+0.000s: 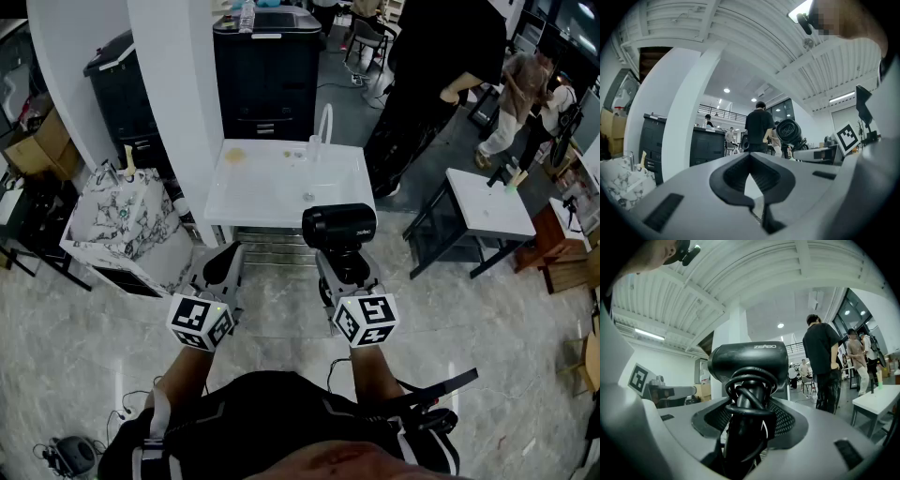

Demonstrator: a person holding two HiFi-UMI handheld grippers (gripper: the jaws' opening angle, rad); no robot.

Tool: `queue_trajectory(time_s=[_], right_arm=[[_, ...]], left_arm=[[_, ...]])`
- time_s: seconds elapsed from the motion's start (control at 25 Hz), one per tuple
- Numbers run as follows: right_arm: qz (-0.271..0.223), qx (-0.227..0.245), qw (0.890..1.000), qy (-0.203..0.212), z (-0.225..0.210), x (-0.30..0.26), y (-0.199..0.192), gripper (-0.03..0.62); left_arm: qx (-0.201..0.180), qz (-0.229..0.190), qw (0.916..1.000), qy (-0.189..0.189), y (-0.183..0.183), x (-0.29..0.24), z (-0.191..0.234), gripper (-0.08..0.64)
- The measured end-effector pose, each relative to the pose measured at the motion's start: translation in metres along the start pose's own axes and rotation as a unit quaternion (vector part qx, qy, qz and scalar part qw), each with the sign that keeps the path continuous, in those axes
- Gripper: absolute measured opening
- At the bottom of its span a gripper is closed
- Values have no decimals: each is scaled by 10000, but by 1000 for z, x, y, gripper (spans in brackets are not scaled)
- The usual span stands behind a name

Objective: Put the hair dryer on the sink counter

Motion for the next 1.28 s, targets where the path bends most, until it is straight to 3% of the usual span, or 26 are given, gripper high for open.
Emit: queue_trajectory(time_s=[0.36, 1.28], right_arm=[[-25, 127, 9999, 5, 8, 10, 7, 247], [-82, 304, 9995, 85, 3, 22, 9, 247]], left_arm=[[61, -31, 10000, -34, 4, 13, -10, 5], [-25, -168, 9994, 285, 4, 21, -26, 5]])
Point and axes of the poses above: the fingertips, and each gripper's own axes: x backward along the fingers, z to its left, y out of its top, the point moved 7 cm from there along x, backward along the fingers, and after that the axes turned 6 degrees about -z, right-handed, at the moved point
